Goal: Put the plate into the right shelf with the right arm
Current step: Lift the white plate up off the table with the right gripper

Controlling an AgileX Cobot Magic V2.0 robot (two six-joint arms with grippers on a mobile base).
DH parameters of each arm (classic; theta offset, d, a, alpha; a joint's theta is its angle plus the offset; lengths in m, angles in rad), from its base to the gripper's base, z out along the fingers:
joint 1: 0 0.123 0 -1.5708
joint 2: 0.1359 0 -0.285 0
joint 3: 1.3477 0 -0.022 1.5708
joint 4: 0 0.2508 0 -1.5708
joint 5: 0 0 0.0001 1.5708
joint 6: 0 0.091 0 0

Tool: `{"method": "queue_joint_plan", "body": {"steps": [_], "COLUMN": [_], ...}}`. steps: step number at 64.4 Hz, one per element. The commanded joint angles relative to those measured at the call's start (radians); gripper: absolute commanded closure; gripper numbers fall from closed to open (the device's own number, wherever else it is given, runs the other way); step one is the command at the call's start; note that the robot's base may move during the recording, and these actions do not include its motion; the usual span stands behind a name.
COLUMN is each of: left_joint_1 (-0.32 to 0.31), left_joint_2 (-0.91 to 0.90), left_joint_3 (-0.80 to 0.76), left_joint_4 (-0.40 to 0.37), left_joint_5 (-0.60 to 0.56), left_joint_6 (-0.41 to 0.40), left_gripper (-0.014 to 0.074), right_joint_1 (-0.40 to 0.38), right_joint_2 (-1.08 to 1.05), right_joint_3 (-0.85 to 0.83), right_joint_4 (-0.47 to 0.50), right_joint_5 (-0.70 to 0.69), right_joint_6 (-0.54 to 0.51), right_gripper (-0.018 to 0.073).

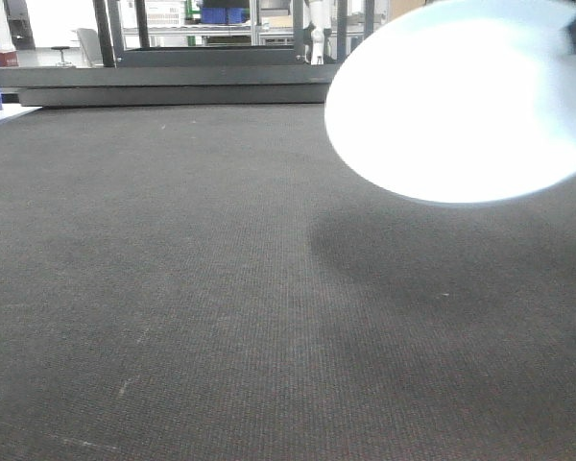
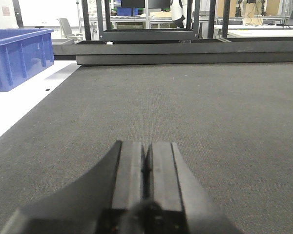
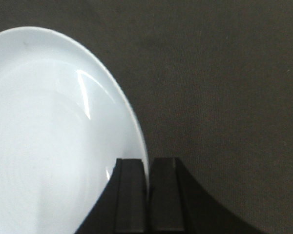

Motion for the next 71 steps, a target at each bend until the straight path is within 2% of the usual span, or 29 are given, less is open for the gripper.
{"method": "queue_joint_plan", "body": {"steps": [1,15,29,41,60,71], "left_joint_1": [-0.006,-0.006,-0.006,-0.006,-0.006,-0.006], "left_joint_2": [-0.011,-0.011,-0.011,-0.011,-0.011,-0.011], "left_joint_3": [0.009,0.009,0.009,0.009,0.009,0.009], "left_joint_4": [-0.002,-0.002,-0.002,-0.002,-0.002,-0.002], "left_joint_5": [-0.082,-0.082,-0.082,-0.082,-0.082,-0.082], "left_joint_6": [-0.002,-0.002,-0.002,-0.002,-0.002,-0.002], "left_gripper": [0.0643,0.0643,0.0643,0.0643,0.0643,0.0643], "right_joint_1": [-0.007,-0.007,-0.007,-0.007,-0.007,-0.007], "right_joint_2": [-0.15,-0.5,-0.726,-0.802,-0.806,-0.806], "right_joint_3": [0.079,0.256,0.27,0.268,0.259,0.259], "right_joint_4": [-0.012,-0.062,-0.13,-0.142,-0.142,-0.142], "right_joint_5": [-0.162,-0.198,-0.193,-0.207,-0.297,-0.305], "right_joint_6": [-0.021,-0.031,-0.031,-0.031,-0.031,-0.031], "right_gripper": [0.0505,0.0505,0.0505,0.0505,0.0505,0.0505]}}
